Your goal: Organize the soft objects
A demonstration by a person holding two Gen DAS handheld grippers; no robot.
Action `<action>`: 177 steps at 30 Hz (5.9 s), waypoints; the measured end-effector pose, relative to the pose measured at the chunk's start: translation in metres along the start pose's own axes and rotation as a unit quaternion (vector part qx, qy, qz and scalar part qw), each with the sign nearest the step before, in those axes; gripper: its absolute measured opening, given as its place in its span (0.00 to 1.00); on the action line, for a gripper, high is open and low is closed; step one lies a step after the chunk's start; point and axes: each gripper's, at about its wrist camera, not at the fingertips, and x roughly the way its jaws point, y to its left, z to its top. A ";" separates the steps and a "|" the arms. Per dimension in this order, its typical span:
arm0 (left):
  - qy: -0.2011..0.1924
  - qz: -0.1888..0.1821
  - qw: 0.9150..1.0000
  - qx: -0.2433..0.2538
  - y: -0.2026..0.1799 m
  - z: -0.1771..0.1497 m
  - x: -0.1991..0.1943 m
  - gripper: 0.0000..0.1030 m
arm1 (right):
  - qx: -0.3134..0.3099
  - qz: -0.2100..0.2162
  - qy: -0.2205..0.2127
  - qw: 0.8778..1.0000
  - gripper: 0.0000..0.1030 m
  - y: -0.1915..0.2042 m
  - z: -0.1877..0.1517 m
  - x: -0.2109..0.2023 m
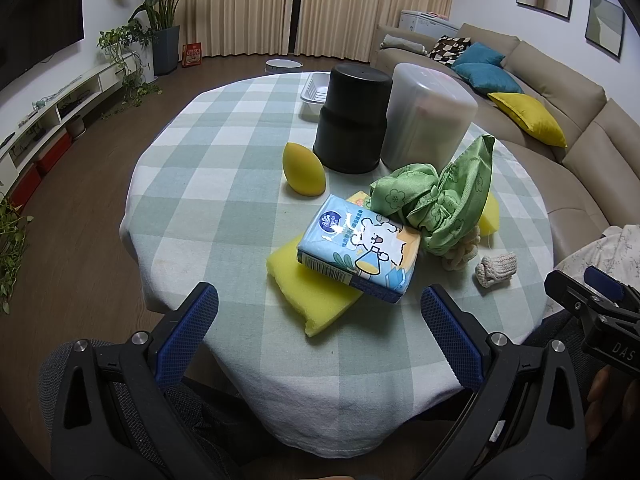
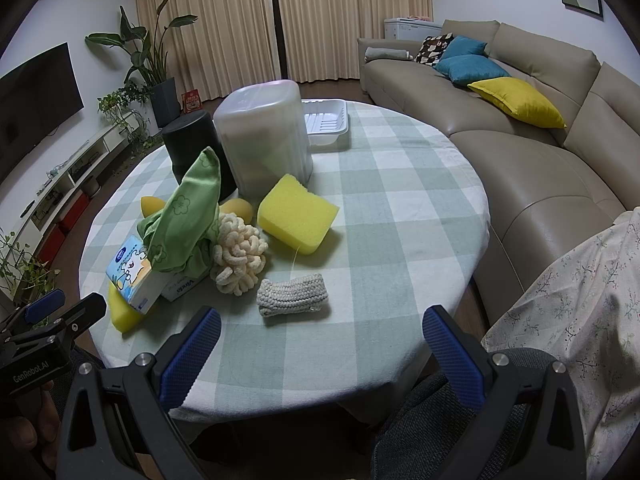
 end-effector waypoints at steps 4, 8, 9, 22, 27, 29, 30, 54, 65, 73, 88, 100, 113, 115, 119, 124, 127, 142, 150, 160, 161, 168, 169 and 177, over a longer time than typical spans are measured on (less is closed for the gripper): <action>0.001 0.000 1.000 0.000 0.000 0.000 0.000 1.00 | 0.000 0.000 0.001 1.000 1.00 0.000 0.000 0.000; 0.001 0.000 1.000 0.000 0.000 -0.001 0.001 1.00 | 0.000 0.000 0.000 1.000 1.00 -0.001 0.000 0.000; 0.001 0.000 1.000 0.000 0.001 -0.001 0.001 1.00 | 0.000 0.000 0.000 1.000 1.00 0.001 0.000 0.001; 0.025 -0.003 1.000 0.000 0.016 -0.016 0.016 1.00 | -0.008 0.003 0.009 1.000 1.00 0.003 -0.012 0.013; 0.053 -0.014 0.998 -0.013 0.029 -0.027 0.032 1.00 | -0.018 0.023 0.020 0.999 1.00 0.001 -0.009 0.025; 0.054 -0.024 0.998 -0.017 0.031 -0.024 0.036 1.00 | -0.021 0.033 0.030 0.999 1.00 0.001 -0.006 0.033; 0.052 -0.028 0.998 -0.015 0.031 -0.022 0.037 1.00 | -0.022 0.039 0.035 0.998 1.00 0.002 -0.006 0.038; 0.042 -0.031 0.999 0.015 0.023 -0.013 0.060 1.00 | -0.039 0.036 0.051 0.997 0.96 0.007 -0.003 0.081; 0.021 0.009 0.998 0.053 0.014 -0.025 0.059 1.00 | -0.083 0.029 0.020 0.996 0.57 0.016 -0.006 0.078; 0.040 0.023 0.998 0.036 0.018 -0.019 0.054 1.00 | -0.081 0.041 0.015 0.996 0.55 0.016 -0.007 0.076; 0.030 -0.073 0.993 0.087 -0.013 0.016 0.045 1.00 | -0.079 0.061 0.013 0.995 0.55 0.015 -0.007 0.074; 0.043 -0.084 0.988 0.122 -0.012 0.025 0.062 0.72 | -0.076 0.069 0.012 0.995 0.55 0.012 -0.007 0.076; 0.001 -0.085 0.993 0.081 0.005 0.030 0.031 0.72 | -0.086 0.071 0.009 0.994 0.54 0.016 -0.008 0.075; -0.008 -0.086 0.993 0.077 0.006 0.031 0.026 0.72 | -0.085 0.072 0.004 0.994 0.53 0.016 -0.007 0.072; -0.012 -0.097 0.993 0.073 0.009 0.032 0.017 0.72 | -0.085 0.070 -0.001 0.994 0.53 0.015 -0.003 0.062; -0.004 -0.134 0.989 0.058 0.013 0.029 0.007 0.72 | -0.097 0.061 -0.005 0.993 0.53 0.016 0.003 0.047; -0.001 -0.148 0.987 0.058 0.013 0.028 -0.001 0.72 | -0.101 0.059 -0.003 0.993 0.53 0.013 0.008 0.036; -0.095 -0.129 0.984 0.080 0.035 0.127 -0.040 0.72 | -0.107 0.033 -0.072 0.991 0.53 -0.023 0.087 -0.022; -0.125 -0.103 0.979 0.119 0.026 0.243 -0.026 0.72 | -0.155 0.011 -0.155 0.976 0.53 -0.025 0.206 -0.048; -0.119 -0.075 0.974 0.180 -0.009 0.357 0.034 0.72 | -0.210 -0.009 -0.144 0.967 0.53 0.006 0.369 0.009; -0.114 -0.077 0.973 0.185 -0.015 0.367 0.043 0.72 | -0.212 -0.008 -0.140 0.967 0.53 0.009 0.379 0.017; -0.005 -0.048 0.970 0.239 -0.052 0.387 0.145 0.72 | -0.223 0.033 -0.033 0.974 0.53 0.043 0.436 0.124; 0.011 -0.040 0.969 0.245 -0.053 0.384 0.160 0.72 | -0.224 0.038 -0.012 0.974 0.53 0.048 0.435 0.146; 0.127 -0.010 0.954 0.271 -0.068 0.348 0.265 0.72 | -0.267 0.053 0.136 0.953 0.53 0.074 0.387 0.277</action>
